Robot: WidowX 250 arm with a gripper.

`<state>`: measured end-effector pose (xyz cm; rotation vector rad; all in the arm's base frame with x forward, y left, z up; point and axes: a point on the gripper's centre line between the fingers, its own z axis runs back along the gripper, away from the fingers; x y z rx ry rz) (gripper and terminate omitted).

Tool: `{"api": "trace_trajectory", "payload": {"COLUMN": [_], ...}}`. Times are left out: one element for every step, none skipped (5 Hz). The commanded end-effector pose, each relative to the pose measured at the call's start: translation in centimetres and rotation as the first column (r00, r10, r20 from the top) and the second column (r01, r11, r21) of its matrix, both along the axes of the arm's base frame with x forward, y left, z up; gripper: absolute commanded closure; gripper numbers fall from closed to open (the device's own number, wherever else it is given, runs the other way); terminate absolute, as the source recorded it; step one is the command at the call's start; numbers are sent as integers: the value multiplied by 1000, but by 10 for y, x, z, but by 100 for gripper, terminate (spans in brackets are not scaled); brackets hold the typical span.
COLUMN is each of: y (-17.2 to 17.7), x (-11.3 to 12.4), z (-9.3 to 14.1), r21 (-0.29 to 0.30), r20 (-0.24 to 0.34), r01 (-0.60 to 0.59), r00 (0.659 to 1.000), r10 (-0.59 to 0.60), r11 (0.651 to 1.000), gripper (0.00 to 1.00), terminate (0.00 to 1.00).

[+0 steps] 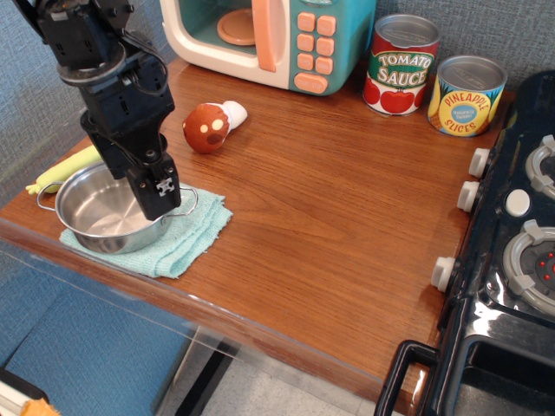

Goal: Move the spoon to the bottom right table corner

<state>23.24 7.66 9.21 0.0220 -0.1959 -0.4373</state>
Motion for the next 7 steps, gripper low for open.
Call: {"api": "trace_trajectory", "payload": {"y": [0, 17, 33, 63, 94, 123, 145], "x": [0, 19, 36, 53, 62, 71, 76], "z": [0, 5, 5, 9, 5, -2, -9], "r21": [0, -18, -24, 0, 20, 44, 60], "r20": [0, 11, 3, 14, 4, -4, -13], "r01": [0, -72, -126, -218, -310, -392, -454], "r00": [1000, 997, 992, 976, 951, 920, 890], "r10": [0, 72, 126, 218, 310, 393, 456], "r11": [1000, 997, 992, 976, 951, 919, 889], "gripper": [0, 0, 0, 0, 0, 0, 0], "terminate": [0, 0, 0, 0, 0, 0, 0]}}
